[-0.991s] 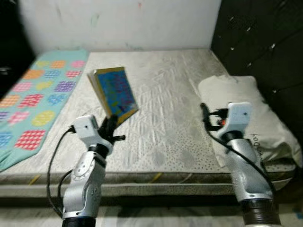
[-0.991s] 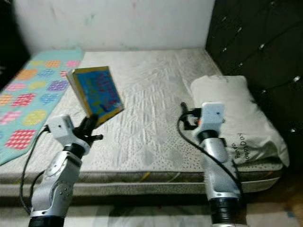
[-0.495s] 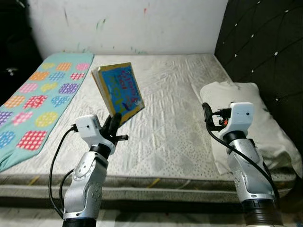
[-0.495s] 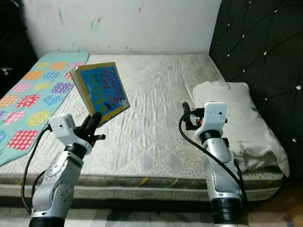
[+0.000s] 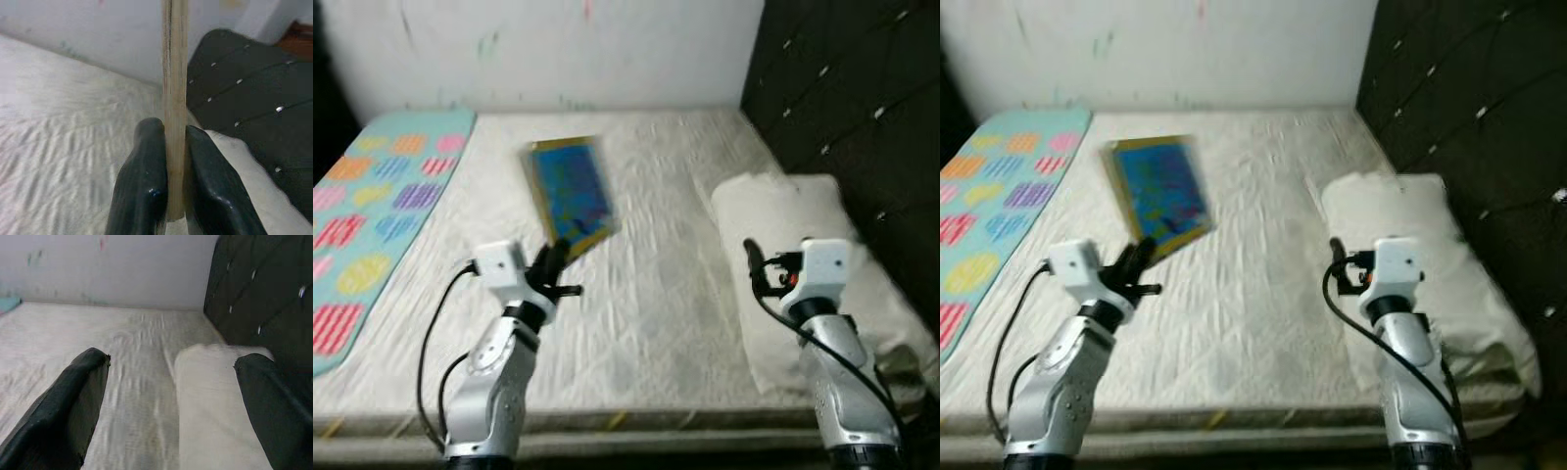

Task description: Clean up the room

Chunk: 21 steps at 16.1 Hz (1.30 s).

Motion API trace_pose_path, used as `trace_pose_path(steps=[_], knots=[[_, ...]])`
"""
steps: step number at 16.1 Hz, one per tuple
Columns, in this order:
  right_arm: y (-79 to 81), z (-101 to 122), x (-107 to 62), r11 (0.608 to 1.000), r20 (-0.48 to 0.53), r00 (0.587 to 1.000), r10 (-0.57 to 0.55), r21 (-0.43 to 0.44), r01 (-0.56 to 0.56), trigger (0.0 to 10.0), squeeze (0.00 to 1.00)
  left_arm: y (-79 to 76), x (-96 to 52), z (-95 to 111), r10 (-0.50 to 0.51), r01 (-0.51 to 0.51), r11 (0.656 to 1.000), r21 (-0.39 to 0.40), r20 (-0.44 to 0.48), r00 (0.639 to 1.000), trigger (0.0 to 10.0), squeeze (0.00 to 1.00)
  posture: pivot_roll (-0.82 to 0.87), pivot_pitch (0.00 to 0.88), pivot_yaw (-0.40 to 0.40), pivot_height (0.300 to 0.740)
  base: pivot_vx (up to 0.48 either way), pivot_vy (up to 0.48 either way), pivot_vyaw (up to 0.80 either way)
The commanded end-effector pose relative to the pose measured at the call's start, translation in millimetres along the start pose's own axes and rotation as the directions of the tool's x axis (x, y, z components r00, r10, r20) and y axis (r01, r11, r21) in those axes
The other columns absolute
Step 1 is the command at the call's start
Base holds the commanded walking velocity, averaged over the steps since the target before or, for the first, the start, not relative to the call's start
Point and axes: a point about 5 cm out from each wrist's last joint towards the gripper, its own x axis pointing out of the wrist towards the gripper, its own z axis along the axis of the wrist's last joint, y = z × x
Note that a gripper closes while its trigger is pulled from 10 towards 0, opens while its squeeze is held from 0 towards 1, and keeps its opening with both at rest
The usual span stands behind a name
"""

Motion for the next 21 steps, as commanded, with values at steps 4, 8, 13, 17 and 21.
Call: trace_pose_path(steps=[4, 8, 13, 17, 21], knots=[[5.1, 2.7, -2.9, 1.000, 0.005, 1.000, 0.024, -0.016, -0.024, 10.0, 0.00, 11.3, -4.4, 9.7, 0.079, -0.080, 0.996, 0.026, 0.045, 0.996, 10.0, 0.00, -0.07, 0.000, 0.020, 0.740, 0.000, 0.000, 0.00], [3.3, 4.8, -6.0, 0.999, 0.005, 1.000, 0.024, -0.033, -0.024, 10.0, 0.00, 12.2, -6.8, 12.0, 0.088, -0.089, 0.995, 0.034, 0.050, 0.995, 10.0, 0.00, -0.07, 0.000, 0.013, 0.740, 0.000, -0.080, 0.00], [3.4, 4.2, -6.6, 0.999, -0.001, 1.000, 0.026, -0.028, -0.026, 10.0, 0.00, 11.2, -7.4, 11.1, 0.083, -0.084, 0.996, 0.028, 0.047, 0.996, 10.0, 0.00, -0.07, 0.000, 0.013, 0.740, 0.000, -0.341, 0.00], [3.3, 5.1, -6.3, 0.999, -0.001, 1.000, 0.026, -0.028, -0.026, 10.0, 0.00, 9.7, -6.0, 11.1, 0.078, -0.078, 0.997, 0.005, 0.050, 0.996, 10.0, 0.00, -0.08, 0.000, 0.014, 0.740, 0.000, -0.252, 0.00], [1.7, 4.9, -6.5, 0.999, -0.003, 1.000, 0.028, -0.034, -0.028, 10.0, 0.00, 10.2, -6.2, 10.6, 0.080, -0.080, 0.997, 0.010, 0.050, 0.996, 10.0, 0.00, -0.08, 0.000, 0.012, 0.740, 0.000, 0.000, 0.00]])
